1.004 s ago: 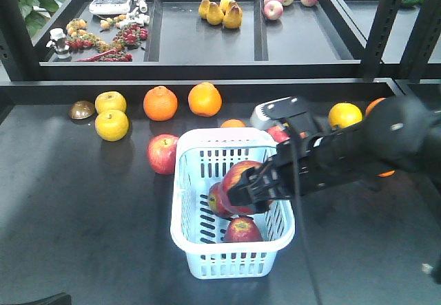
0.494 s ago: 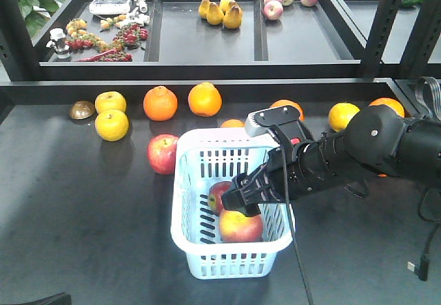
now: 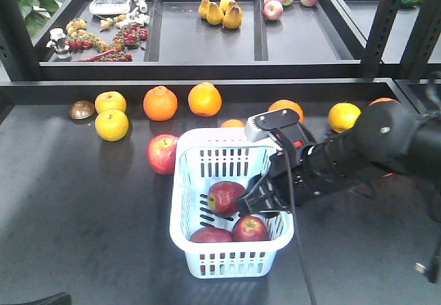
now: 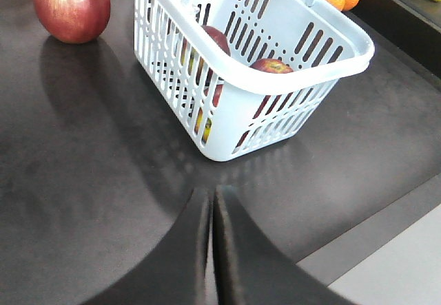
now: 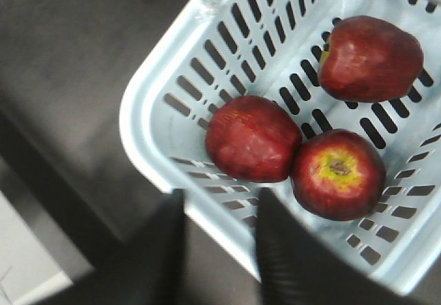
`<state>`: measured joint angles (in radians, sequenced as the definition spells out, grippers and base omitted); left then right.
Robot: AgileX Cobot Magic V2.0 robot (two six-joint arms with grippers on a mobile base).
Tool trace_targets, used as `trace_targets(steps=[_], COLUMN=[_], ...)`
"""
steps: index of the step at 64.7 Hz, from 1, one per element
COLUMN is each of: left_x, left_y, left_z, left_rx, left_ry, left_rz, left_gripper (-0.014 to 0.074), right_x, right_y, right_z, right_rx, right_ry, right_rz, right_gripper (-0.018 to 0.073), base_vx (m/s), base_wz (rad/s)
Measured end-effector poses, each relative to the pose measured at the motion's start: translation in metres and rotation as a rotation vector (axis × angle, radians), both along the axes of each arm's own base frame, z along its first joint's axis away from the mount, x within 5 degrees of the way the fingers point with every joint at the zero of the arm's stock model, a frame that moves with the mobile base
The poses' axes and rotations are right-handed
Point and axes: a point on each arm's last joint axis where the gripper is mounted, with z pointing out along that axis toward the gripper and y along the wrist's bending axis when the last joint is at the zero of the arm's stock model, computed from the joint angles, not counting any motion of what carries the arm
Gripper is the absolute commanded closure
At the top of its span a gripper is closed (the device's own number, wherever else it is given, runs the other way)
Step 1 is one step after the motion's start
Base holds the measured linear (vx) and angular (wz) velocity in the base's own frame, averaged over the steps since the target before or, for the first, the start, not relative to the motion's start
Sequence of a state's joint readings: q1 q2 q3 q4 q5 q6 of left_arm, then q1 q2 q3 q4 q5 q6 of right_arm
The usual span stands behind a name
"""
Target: Pick three apples into basket with both arms
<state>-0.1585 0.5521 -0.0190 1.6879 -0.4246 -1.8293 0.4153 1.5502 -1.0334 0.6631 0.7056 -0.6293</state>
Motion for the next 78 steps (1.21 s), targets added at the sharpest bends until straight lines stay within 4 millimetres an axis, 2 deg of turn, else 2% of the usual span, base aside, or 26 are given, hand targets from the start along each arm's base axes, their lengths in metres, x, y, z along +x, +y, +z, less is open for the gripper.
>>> trace_targets(steps=[7,20,27,31,35,44,54,63,78], left_x=[0.000,0.000,0.000,0.000,0.000,0.000,0.000,0.000,0.000], left_y=[0.000,0.000,0.000,0.000,0.000,0.000,0.000,0.000,0.000], left_z=[0.000,0.000,0.000,0.000,0.000,0.000,0.000,0.000,0.000], left_rx=[0.000,0.000,0.000,0.000,0.000,0.000,0.000,0.000,0.000], left_ry=[0.000,0.000,0.000,0.000,0.000,0.000,0.000,0.000,0.000], left_rz=[0.000,0.000,0.000,0.000,0.000,0.000,0.000,0.000,0.001], left_gripper=[0.0603,0.0603,0.0603,0.0603,0.0603,0.0603,0.0603,0.0603,0.0603], right_x=[-0.013,-0.048,-0.071,-0.086,-0.101,-0.134,-0.164,-0.178,-0.182], right_y=[-0.005,-0.021,-0.033,-0.041,-0.049,-0.071,-0.089,-0.096,-0.098], right_z=[0.019,0.061,0.069,0.068,0.058,0.018,-0.016,-0.021,-0.017], right_rx=[-0.004,-0.021,-0.026,-0.021,-0.017,-0.018,-0.008,0.016,0.038], right_ry=[-0.037,-0.132,-0.192,-0.224,-0.250,-0.309,-0.346,-0.399,-0.437], right_rz=[0.044,0.125,0.119,0.101,0.070,-0.031,-0.102,-0.117,-0.124], right_gripper=[0.0566,0.0563,0.0563,0.0563,0.0563,0.0563,0.0563,0.0563,0.0563], base_vx=[0.00,0.00,0.00,0.00,0.00,0.00,0.00,0.00,0.00], base_wz=[0.00,0.00,0.00,0.00,0.00,0.00,0.00,0.00,0.00])
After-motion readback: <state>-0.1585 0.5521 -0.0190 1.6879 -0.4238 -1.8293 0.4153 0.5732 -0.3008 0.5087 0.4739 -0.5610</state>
